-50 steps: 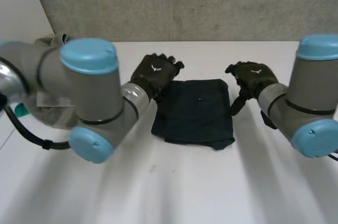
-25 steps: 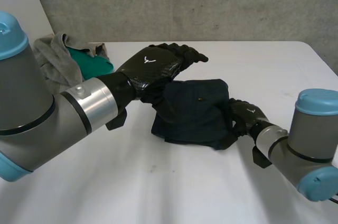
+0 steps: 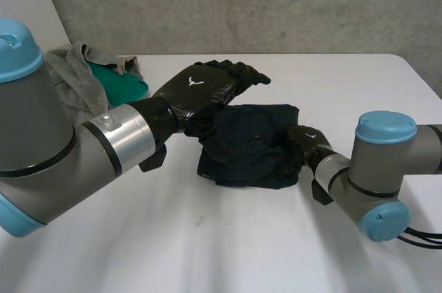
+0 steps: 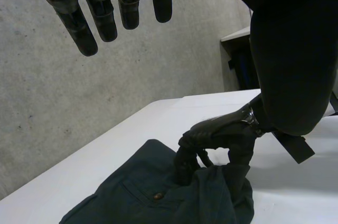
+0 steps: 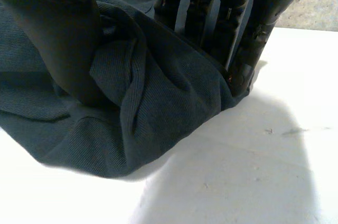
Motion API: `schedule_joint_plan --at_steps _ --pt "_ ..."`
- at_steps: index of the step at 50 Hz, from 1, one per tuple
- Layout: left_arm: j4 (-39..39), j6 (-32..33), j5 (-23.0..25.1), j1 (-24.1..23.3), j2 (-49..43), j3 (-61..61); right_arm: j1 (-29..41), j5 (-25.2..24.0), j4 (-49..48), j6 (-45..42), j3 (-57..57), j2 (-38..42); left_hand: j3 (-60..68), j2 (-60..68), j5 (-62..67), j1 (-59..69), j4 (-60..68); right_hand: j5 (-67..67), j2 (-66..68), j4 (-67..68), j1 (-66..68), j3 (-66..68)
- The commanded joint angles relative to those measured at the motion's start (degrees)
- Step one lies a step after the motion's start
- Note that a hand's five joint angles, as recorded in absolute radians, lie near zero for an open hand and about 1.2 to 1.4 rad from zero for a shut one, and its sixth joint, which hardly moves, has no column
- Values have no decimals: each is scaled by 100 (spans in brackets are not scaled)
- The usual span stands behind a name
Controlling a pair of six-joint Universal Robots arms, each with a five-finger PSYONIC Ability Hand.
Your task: Fold the laundry.
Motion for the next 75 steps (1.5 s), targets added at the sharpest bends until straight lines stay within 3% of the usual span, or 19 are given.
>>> schedule_joint_plan --at_steps 1,11,15,26,35,47,57,64,75 --pt "-1 0 -1 0 -7 4 -55 -13 -3 114 -661 261 -120 -77 -171 74 -73 2661 2392 2313 3571 2726" --pt "17 -9 -1 -9 -7 48 -1557 -31 111 -500 -2076 814 -137 -94 -188 57 -89 2661 2392 2313 3571 2726" --pt "17 -9 -1 -18 -7 92 -1988 -31 628 -1045 -3110 1471 -137 -94 -188 57 -89 2661 2392 2313 3571 2726" --pt "43 -17 -1 -44 -156 171 -2516 92 1685 -1635 -5249 2581 -137 -94 -188 57 -89 2661 2392 2313 3571 2726" --pt "43 -26 -202 -123 -429 312 -2754 769 1676 -1811 -6647 3258 -137 -94 -188 57 -89 2661 2392 2313 3571 2726" --pt "43 -26 -238 -141 -508 321 -2587 769 1667 -1837 -6533 3188 -137 -94 -188 57 -89 2661 2392 2313 3571 2726" --pt "43 -26 -238 -149 -569 330 -3316 1156 1658 -2004 -6762 3152 -137 -94 -188 57 -89 2661 2392 2313 3571 2726" --pt "43 -35 -247 -176 -587 330 -3483 1454 1658 -2145 -6551 3214 -137 -94 -188 57 -89 2661 2392 2313 3571 2726" --pt "43 -35 -256 -220 -614 356 -3483 1446 1816 -1988 -5682 2741 -137 -94 -188 57 -89 2661 2392 2313 3571 2726"
